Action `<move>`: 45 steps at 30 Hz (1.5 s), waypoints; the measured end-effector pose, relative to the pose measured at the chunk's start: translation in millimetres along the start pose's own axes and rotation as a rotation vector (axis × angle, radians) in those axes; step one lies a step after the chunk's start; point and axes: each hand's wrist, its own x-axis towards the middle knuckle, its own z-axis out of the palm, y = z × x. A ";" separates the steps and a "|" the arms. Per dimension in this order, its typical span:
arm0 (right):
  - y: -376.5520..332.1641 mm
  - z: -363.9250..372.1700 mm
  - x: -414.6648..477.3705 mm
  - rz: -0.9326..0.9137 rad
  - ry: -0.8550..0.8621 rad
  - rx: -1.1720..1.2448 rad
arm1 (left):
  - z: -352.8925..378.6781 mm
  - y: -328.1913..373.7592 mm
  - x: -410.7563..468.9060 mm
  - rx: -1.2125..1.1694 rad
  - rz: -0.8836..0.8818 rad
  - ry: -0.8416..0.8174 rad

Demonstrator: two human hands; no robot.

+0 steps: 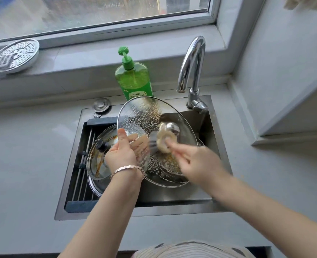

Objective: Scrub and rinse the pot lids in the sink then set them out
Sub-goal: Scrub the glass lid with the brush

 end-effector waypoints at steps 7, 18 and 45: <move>17.2 -3.3 -0.1 0.058 0.020 -0.036 | -7.8 5.4 2.1 -0.116 -0.047 0.001; 34.7 3.7 -15.9 -0.018 -0.031 -0.018 | -15.5 6.9 24.1 -0.125 -0.021 0.031; 66.0 17.5 -36.3 0.102 -0.141 0.059 | -35.2 -5.7 36.1 -0.086 -0.199 -0.013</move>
